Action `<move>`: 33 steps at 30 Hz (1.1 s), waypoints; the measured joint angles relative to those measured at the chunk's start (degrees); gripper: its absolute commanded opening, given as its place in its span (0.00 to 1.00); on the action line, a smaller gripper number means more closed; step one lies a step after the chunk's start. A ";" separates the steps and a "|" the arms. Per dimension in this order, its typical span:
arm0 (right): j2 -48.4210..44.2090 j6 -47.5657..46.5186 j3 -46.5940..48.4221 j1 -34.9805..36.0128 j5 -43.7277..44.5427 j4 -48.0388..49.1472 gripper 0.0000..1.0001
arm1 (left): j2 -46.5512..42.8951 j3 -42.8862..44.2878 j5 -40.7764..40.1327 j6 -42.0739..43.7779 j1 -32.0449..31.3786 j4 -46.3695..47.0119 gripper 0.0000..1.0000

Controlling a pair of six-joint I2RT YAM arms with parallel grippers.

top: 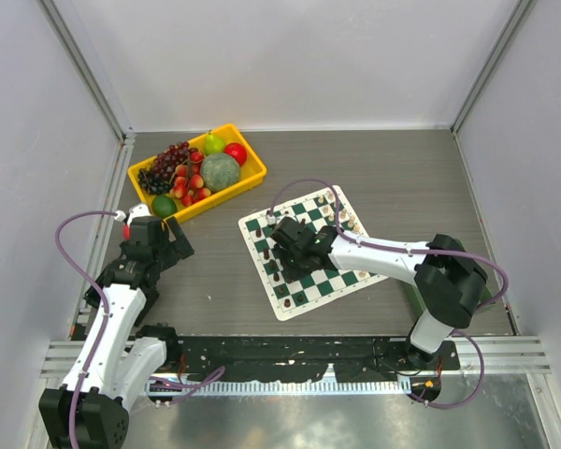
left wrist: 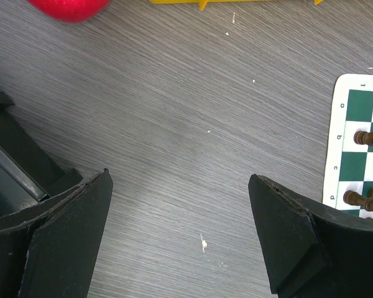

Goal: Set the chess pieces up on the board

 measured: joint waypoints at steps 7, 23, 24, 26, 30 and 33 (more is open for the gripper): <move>-1.03 0.02 -0.57 0.00 0.00 -0.02 0.12 | 0.02 0.00 0.02 0.00 0.00 0.02 0.99; -0.96 0.04 -2.29 0.00 -0.26 -0.37 0.13 | 0.39 0.00 0.04 -0.04 0.00 0.09 0.99; -0.90 0.07 -2.29 0.00 -0.28 -0.31 0.13 | 0.39 0.00 0.07 -0.04 0.00 0.11 0.99; -0.72 0.07 -2.34 0.00 -0.31 0.00 0.13 | 0.39 0.02 0.07 -0.07 0.00 0.13 0.99; -0.61 0.09 -2.62 0.00 -0.46 0.26 0.14 | 0.76 0.02 0.09 -0.07 0.00 0.24 0.99; -0.61 0.11 -2.62 0.00 -0.52 0.35 0.15 | 0.98 0.00 0.24 -0.07 0.00 0.37 0.99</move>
